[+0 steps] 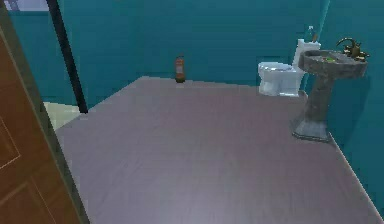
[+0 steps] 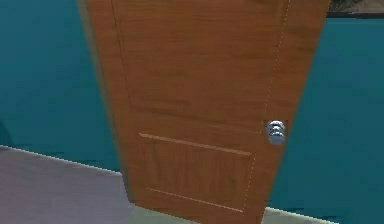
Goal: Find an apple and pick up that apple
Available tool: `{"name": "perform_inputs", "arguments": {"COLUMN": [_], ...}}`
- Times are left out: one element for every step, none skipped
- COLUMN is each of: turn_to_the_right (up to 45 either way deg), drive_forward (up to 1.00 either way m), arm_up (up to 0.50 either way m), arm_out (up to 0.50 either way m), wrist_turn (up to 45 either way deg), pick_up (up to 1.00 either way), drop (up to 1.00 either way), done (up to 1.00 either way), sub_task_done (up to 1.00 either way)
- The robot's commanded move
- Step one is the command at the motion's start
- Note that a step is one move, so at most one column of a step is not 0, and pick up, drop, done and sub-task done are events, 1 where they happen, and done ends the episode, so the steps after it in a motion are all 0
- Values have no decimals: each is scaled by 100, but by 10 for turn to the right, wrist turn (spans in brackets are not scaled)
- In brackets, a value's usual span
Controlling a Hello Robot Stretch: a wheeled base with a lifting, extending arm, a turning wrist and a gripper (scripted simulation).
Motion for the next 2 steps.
{"name": "perform_inputs", "arguments": {"turn_to_the_right": [-120,0], "drive_forward": [0,100], "arm_up": [0,0], "arm_out": [0,0], "wrist_turn": [0,0], "pick_up": [0,0], "drop": [0,0], "done": [0,0], "sub_task_done": [0,0]}}
